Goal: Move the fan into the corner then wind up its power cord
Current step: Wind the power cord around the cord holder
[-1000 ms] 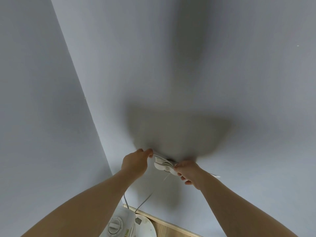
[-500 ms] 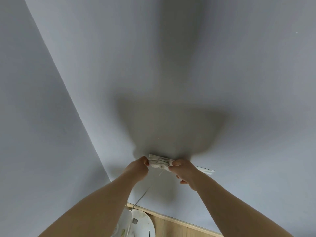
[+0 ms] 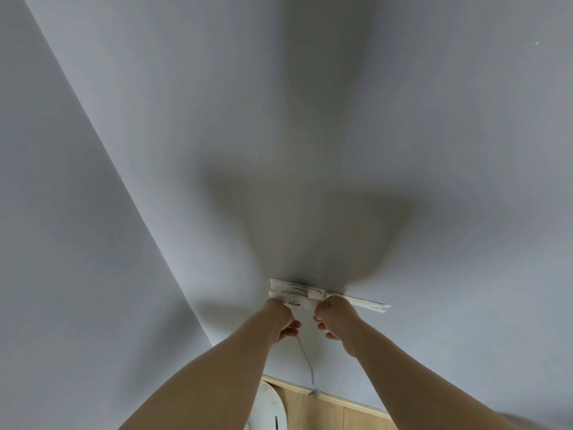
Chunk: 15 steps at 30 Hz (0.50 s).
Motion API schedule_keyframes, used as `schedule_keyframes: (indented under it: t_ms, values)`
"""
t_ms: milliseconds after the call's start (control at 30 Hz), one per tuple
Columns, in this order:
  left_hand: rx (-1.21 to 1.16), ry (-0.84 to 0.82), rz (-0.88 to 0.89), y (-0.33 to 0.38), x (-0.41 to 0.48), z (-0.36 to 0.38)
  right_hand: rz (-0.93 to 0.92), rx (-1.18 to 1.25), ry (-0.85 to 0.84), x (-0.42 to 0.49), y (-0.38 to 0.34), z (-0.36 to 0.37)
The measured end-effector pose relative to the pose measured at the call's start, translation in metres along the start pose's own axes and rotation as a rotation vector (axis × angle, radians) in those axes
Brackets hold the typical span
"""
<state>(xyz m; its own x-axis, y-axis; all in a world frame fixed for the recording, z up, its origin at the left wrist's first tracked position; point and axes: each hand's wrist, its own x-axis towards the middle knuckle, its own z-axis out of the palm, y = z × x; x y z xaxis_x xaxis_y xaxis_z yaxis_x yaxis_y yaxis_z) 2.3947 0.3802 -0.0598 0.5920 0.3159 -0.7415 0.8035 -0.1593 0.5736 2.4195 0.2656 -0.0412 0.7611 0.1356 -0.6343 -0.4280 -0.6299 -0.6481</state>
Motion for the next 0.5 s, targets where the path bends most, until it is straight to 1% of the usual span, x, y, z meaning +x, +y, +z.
schedule_keyframes:
  t_ms: [133, 267, 433, 500]
  values:
    - [-0.087, -0.044, 0.004, 0.006, -0.01, 0.007, 0.034, -0.159, -0.084, -0.005, 0.006, 0.005]
    - [-0.188, -0.06, -0.062, 0.005, -0.009, 0.005, 0.061, -0.178, -0.158, -0.012, 0.007, 0.0]
    - [-0.249, -0.098, -0.077, 0.002, -0.01, -0.001, 0.187, -0.157, -0.281, -0.016, 0.013, -0.009]
    - [-0.274, -0.094, -0.086, 0.0, -0.009, -0.004, 0.233, -0.19, -0.242, -0.016, 0.017, -0.013]
